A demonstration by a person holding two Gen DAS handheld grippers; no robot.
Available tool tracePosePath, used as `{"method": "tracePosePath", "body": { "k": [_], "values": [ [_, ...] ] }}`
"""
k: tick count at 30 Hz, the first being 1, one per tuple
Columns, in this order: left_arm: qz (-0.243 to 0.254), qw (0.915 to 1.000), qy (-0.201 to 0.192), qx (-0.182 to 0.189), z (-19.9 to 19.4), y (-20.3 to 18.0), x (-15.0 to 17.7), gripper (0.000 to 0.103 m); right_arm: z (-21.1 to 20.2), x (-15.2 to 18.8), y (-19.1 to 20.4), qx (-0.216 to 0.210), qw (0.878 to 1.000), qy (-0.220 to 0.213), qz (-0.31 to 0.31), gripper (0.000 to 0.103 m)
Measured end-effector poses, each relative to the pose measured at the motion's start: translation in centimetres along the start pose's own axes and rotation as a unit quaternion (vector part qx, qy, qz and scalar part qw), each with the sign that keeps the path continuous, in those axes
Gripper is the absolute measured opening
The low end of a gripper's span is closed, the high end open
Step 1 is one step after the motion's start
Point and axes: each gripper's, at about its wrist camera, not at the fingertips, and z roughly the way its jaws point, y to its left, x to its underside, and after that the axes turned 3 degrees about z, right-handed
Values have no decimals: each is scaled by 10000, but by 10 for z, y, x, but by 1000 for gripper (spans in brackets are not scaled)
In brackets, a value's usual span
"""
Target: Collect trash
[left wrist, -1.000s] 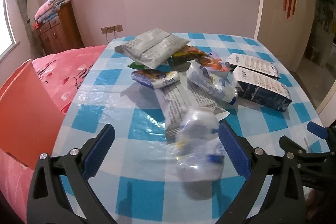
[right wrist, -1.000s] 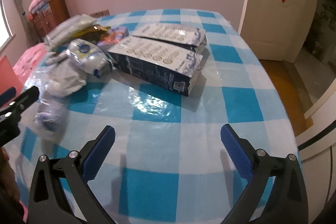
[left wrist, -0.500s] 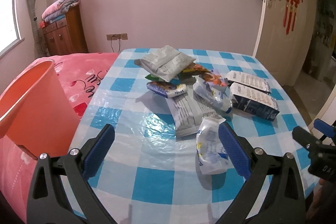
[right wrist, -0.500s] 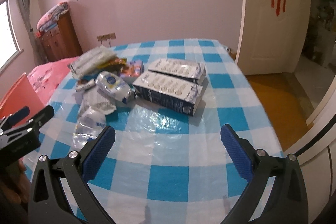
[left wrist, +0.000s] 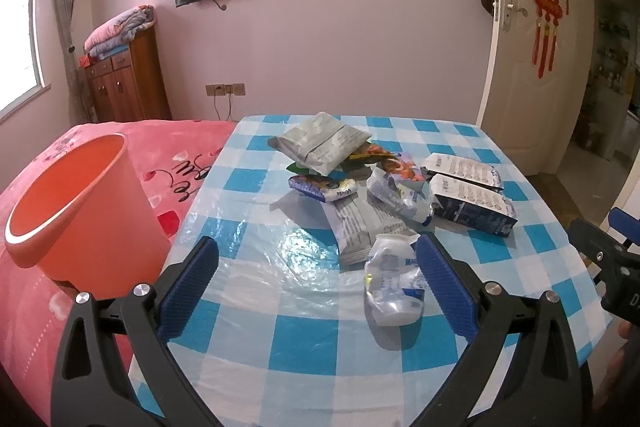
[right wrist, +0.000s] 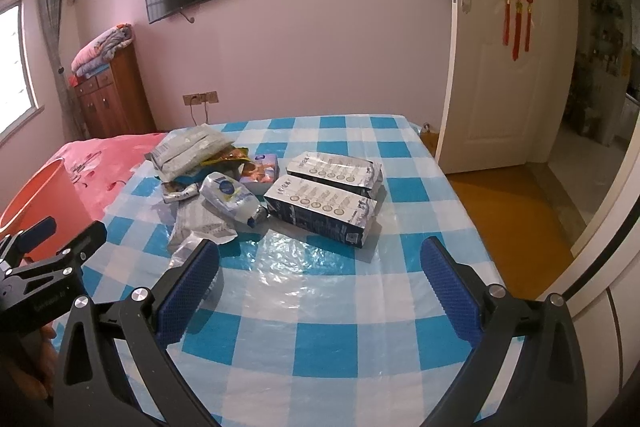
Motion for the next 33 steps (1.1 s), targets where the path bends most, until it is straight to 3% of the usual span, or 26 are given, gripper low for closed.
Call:
{"method": "tracePosePath", "body": {
  "k": [33],
  "values": [
    [35, 9999, -18, 159, -9, -1, 3, 100, -23, -2, 5, 86, 9994, -294, -127, 99]
  ]
}}
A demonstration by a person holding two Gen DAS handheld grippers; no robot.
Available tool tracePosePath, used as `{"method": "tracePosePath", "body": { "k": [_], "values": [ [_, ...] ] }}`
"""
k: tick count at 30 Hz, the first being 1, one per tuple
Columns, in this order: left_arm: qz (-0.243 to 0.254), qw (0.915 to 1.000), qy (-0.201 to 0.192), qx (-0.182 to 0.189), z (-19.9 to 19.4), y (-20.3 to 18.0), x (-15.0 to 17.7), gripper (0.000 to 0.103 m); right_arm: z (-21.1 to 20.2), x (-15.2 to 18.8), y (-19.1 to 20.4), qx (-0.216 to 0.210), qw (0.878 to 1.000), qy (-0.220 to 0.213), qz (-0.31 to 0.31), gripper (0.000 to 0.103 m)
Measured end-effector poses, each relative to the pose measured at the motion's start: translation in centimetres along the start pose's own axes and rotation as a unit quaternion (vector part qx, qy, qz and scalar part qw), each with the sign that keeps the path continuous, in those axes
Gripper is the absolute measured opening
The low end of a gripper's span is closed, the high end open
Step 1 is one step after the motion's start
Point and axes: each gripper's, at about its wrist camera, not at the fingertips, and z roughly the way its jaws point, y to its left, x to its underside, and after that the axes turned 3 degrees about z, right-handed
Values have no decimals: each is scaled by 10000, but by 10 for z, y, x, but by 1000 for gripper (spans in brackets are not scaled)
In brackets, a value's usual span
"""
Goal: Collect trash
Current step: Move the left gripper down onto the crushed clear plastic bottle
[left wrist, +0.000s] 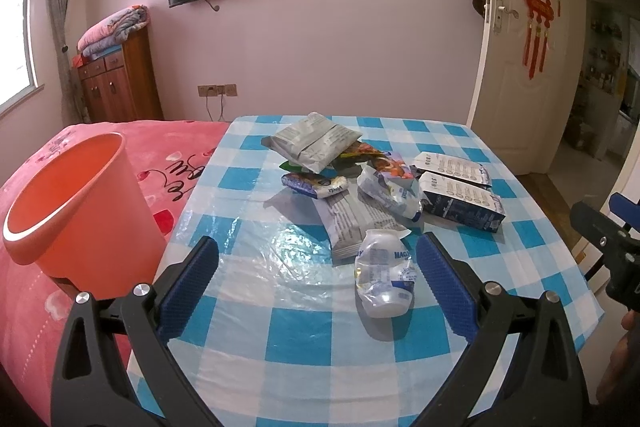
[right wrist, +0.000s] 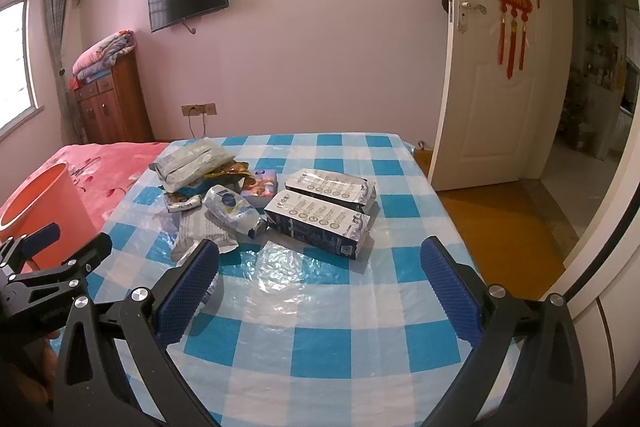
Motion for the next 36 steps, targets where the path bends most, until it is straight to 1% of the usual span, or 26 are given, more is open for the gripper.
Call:
{"method": "tracePosePath", "body": {
  "k": [7, 11, 14, 17, 19, 21, 24, 26, 28, 30, 32, 36],
  "values": [
    [47, 10000, 53, 42, 5, -3, 1, 100, 9, 3, -3, 17, 9999, 114, -2, 99],
    [109, 9998, 120, 128, 11, -5, 4, 100, 20, 6, -3, 64, 9996, 270, -52, 99],
    [202, 9990, 219, 331, 18, -7, 10, 100, 31, 12, -6, 12, 9989, 466, -64, 99],
    [389, 9965, 326, 661, 25, -11, 19, 100, 43, 18, -11, -84, 9978, 652, -29, 99],
    [584, 9933, 433, 901, 29, -16, 27, 100, 52, 21, -16, -140, 9967, 793, 21, 99],
    [792, 9899, 543, 1043, 35, -23, 35, 100, 62, 25, -21, -252, 9950, 966, 98, 99],
    [1018, 9858, 661, 1163, 42, -30, 42, 100, 72, 29, -26, -346, 9927, 1142, 174, 99],
    [1133, 9817, 860, 1266, 53, -35, 45, 100, 81, 31, -28, -469, 9899, 1316, 241, 99],
    [1124, 9799, 1072, 1253, 63, -37, 47, 100, 88, 32, -28, -533, 9884, 1398, 256, 99],
    [1015, 9783, 1216, 1339, 71, -38, 48, 99, 93, 33, -27, -558, 9879, 1437, 199, 99],
    [918, 9782, 1261, 1374, 77, -38, 46, 99, 99, 33, -27, -558, 9874, 1471, 159, 99],
    [731, 9803, 1325, 1268, 89, -39, 36, 99, 113, 32, -34, -671, 9841, 1610, 327, 99]
  ]
}}
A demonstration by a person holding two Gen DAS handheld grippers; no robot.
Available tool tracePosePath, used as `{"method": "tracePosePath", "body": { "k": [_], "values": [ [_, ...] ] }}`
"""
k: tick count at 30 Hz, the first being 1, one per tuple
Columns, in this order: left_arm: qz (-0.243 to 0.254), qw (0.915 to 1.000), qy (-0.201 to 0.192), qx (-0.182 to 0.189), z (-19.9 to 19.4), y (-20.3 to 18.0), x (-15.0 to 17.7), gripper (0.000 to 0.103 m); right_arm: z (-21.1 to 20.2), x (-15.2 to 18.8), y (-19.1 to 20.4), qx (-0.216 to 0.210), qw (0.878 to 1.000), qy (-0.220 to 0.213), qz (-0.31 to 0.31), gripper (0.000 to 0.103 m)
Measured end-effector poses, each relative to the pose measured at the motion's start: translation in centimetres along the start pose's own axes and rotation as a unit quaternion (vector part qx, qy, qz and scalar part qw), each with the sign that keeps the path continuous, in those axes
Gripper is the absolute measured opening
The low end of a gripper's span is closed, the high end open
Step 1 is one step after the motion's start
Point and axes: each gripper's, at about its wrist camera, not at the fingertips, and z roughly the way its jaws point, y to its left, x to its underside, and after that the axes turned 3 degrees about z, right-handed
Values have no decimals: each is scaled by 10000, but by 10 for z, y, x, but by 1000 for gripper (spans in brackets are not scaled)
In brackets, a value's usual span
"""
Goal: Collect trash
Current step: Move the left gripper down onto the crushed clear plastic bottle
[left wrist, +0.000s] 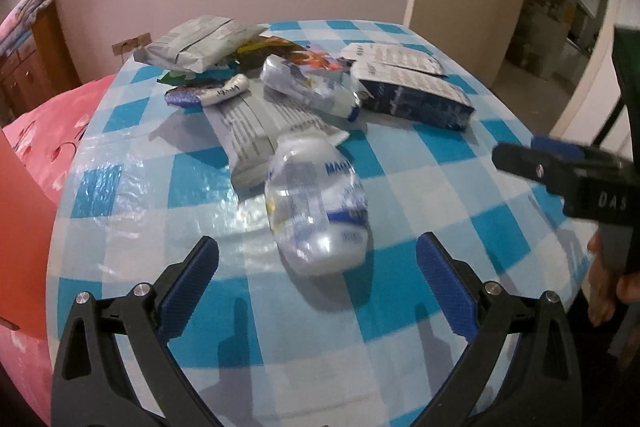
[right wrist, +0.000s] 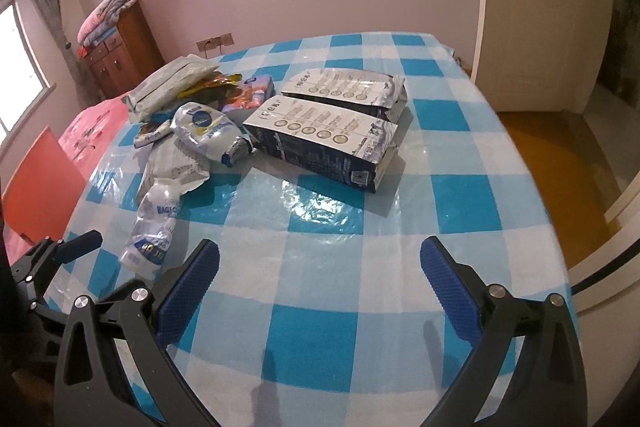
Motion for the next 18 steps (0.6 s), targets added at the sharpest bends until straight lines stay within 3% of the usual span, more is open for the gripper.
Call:
{"method": "tracePosePath", "body": {
  "k": [4, 18],
  "values": [
    [-211, 9997, 95, -95, 12, 2, -12, 99, 15, -6, -3, -228, 9995, 188, 116, 99],
    [-322, 9987, 294, -280, 35, 2, -24, 94, 36, -51, -17, -245, 9996, -25, -110, 99]
  ]
}}
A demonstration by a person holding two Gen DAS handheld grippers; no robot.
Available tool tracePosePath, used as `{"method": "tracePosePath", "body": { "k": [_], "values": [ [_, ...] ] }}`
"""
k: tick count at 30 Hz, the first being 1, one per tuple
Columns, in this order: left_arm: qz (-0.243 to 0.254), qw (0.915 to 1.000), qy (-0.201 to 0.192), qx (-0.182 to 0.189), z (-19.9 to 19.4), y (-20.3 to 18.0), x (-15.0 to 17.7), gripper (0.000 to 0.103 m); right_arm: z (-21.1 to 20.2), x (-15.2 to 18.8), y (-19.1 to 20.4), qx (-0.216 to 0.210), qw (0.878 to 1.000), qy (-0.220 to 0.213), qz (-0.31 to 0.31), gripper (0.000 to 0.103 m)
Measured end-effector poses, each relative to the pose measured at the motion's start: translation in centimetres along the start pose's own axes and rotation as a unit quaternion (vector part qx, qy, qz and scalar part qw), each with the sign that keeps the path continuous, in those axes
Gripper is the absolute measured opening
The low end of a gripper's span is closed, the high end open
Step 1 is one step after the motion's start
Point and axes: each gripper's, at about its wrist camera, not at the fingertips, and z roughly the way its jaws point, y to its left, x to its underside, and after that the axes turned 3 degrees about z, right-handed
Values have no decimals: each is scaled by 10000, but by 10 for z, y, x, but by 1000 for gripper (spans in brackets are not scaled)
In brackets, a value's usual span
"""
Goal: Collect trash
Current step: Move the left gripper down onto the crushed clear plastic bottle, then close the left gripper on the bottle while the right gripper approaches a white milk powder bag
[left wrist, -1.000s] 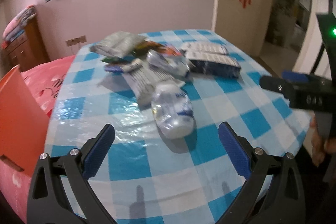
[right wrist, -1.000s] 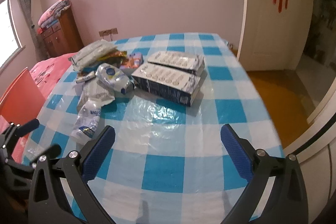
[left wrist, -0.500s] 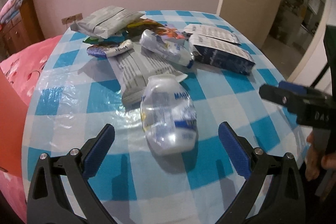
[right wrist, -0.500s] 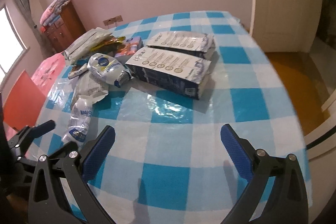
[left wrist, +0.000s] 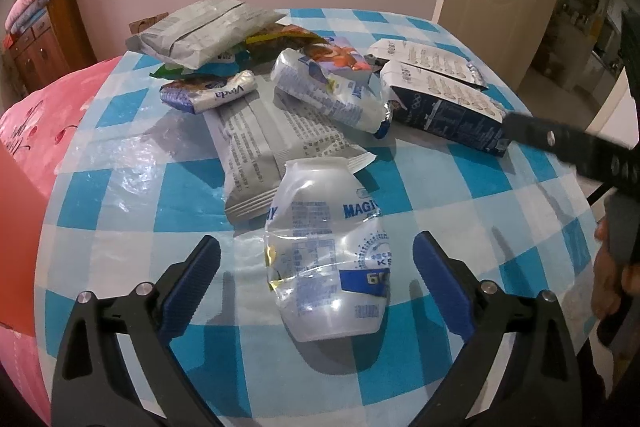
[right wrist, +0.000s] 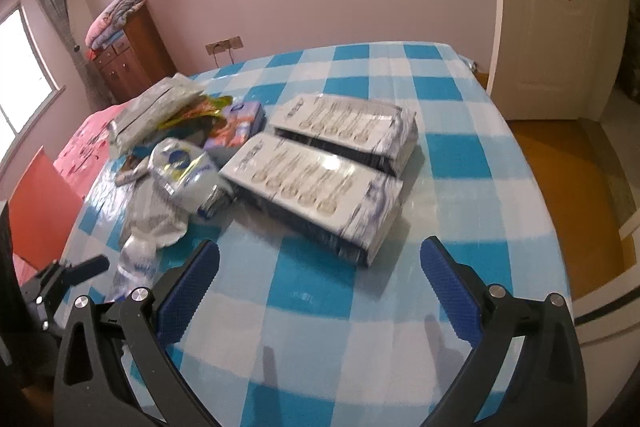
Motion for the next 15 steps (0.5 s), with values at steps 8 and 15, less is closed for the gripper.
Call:
{"method": "tracePosePath", "body": {
  "k": [8, 15],
  "values": [
    [-124, 9998, 138, -46, 10, 6, -2, 83, 30, -23, -15, -164, 9993, 299, 177, 98],
    [-171, 9997, 120, -85, 11, 7, -5, 73, 38, -15, -7, -456, 9976, 512, 48, 94]
  ]
}}
